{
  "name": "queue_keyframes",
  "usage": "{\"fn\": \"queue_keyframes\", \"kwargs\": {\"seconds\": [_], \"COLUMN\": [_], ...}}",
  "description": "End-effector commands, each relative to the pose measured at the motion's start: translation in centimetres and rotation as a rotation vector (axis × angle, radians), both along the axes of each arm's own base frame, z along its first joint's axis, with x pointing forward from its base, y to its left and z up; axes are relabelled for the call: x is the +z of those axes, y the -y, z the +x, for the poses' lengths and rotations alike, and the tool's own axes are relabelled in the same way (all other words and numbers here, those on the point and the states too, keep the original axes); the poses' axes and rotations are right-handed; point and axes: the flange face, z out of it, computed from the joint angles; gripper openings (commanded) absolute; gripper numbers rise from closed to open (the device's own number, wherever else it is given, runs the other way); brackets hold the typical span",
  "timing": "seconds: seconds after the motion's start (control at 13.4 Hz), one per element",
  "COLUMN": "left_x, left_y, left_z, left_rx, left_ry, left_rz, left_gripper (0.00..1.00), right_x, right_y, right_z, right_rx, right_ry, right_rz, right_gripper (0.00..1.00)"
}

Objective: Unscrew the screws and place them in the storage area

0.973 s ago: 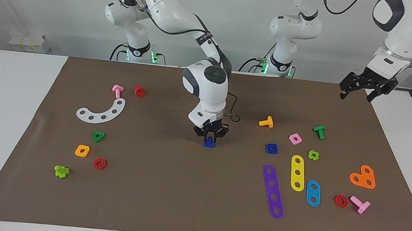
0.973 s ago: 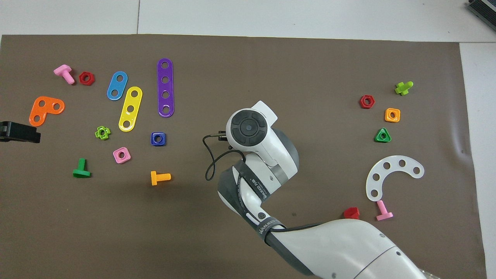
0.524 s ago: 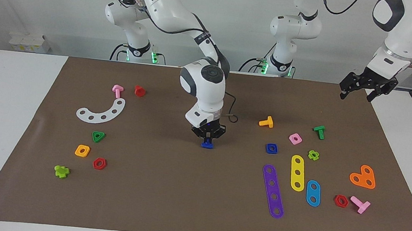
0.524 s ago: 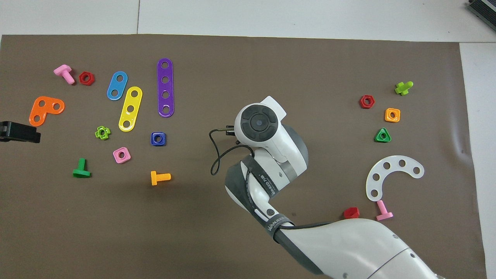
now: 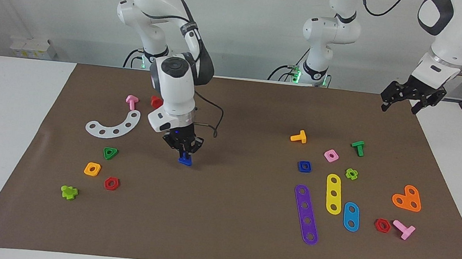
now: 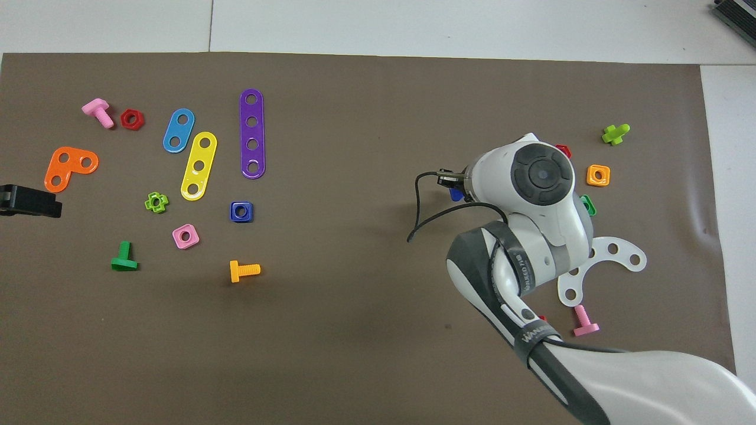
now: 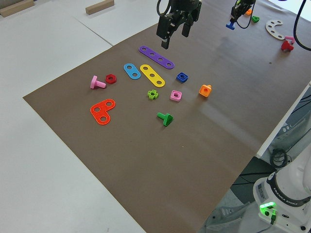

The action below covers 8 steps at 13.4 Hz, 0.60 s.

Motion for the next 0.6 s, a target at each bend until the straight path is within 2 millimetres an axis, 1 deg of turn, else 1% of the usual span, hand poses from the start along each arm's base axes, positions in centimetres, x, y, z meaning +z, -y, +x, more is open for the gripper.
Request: {"fn": "queue_keyframes", "kwargs": {"seconds": [0.0,0.07,0.15,0.22,0.37,0.45,0.52], "left_x": [0.2,0.3,0.4,0.4,0.6,0.6,0.7], "left_y": [-0.6,-1.1,-2.1,-2.5,-4.2,-4.2,-4.1], "left_z": [-0.5,-0.5,-0.6,-0.6,-0.7,-0.6,-0.5], "left_rx": [0.0,0.006,0.023,0.026,0.005,-0.003,0.0], "left_ry": [0.0,0.0,0.005,0.007,0.011,0.015,0.017], "left_rz": [0.022,0.021,0.024,0.024,0.025,0.025,0.025], "left_gripper": [1.0,1.0,1.0,1.0,1.0,1.0,1.0], "right_x": [-1.1,-1.5,-2.0,-2.7,-3.3,-3.4,-3.6], "right_y": [7.0,8.9,11.0,11.8,12.3,13.4,14.1], "right_z": [0.0,0.2,0.2,-0.2,-0.4,-0.3,-0.3], "right_rx": [0.053,0.072,0.082,0.09,0.089,0.089,0.091], "right_ry": [-0.004,-0.012,-0.027,-0.042,-0.055,-0.057,-0.062], "right_rz": [-0.033,-0.04,-0.04,-0.044,-0.045,-0.048,-0.048], "right_gripper": [0.0,0.0,0.0,0.0,0.0,0.0,0.0]}}
